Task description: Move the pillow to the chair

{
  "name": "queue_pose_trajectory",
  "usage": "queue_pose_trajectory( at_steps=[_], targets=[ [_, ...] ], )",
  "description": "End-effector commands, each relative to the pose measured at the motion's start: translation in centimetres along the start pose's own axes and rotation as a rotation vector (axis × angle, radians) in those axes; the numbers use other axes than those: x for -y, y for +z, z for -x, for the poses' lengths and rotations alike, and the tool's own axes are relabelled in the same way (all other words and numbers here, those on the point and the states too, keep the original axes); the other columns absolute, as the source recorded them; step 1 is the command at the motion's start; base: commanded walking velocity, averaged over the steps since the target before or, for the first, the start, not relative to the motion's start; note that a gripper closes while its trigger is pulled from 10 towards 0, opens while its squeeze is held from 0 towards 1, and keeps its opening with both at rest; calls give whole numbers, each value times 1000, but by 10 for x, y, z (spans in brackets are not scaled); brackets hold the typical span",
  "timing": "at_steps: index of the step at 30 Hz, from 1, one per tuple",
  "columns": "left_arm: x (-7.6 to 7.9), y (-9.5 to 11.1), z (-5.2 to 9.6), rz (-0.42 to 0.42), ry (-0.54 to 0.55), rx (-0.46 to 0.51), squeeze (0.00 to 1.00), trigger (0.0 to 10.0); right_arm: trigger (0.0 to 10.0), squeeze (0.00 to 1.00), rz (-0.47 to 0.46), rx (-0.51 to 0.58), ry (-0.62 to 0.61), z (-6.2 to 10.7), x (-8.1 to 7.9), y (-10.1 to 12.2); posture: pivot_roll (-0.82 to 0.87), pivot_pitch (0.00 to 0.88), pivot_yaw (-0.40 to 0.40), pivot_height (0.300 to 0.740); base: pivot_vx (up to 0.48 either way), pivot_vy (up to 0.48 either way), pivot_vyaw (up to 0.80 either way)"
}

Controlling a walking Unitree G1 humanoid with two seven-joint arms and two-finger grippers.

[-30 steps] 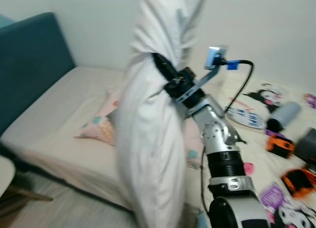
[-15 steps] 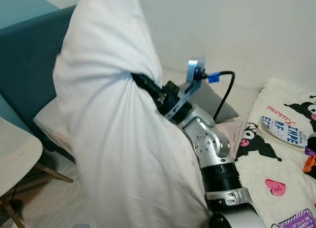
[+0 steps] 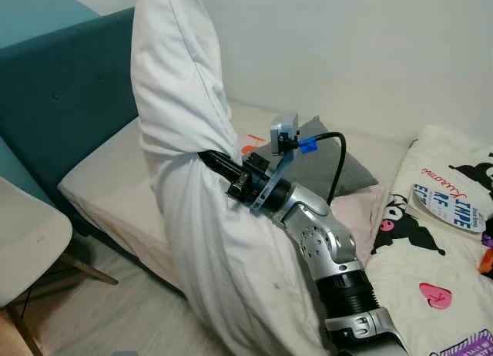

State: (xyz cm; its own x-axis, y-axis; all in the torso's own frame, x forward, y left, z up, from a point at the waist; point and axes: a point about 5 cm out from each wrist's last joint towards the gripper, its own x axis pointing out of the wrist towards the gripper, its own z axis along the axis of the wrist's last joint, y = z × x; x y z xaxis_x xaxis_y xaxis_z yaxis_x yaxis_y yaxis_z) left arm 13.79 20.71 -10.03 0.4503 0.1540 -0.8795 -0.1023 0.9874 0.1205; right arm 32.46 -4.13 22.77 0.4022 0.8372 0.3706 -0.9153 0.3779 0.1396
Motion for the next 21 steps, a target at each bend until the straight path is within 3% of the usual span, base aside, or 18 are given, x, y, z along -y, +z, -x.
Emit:
queue_pose_trajectory(
  at_steps=[1, 7, 9, 10, 19, 21],
  targets=[
    [-5, -5, 1, -5, 14, -20, 0, 10000, 0, 0, 47, 66, 47, -6, -9, 13, -87, 45, 43, 740, 0, 0, 800],
    [-4, -5, 1, -9, 8, -17, 0, 10000, 0, 0, 45, 51, 30, -3, -7, 8, -89, 46, 45, 740, 0, 0, 800],
    [-4, -5, 1, -12, 5, -18, 0, 10000, 353, 0, 79, -3, -33, 0, 0, 0, -89, 48, 45, 740, 0, 0, 619],
    [-3, -5, 1, -13, 5, -18, 0, 10000, 10000, 0, 63, -15, -80, 1, 5, -2, -89, 48, 45, 740, 0, 0, 0],
    [-2, -5, 1, -15, 0, -15, 0, 10000, 10000, 0, 23, -116, -186, 16, 21, -29, -91, 49, 44, 740, 0, 0, 0],
    [-1, -5, 1, -11, -2, -14, 0, 10000, 10000, 0, 5, -183, -214, 27, 23, -50, -94, 50, 43, 740, 0, 0, 0]
  ],
)
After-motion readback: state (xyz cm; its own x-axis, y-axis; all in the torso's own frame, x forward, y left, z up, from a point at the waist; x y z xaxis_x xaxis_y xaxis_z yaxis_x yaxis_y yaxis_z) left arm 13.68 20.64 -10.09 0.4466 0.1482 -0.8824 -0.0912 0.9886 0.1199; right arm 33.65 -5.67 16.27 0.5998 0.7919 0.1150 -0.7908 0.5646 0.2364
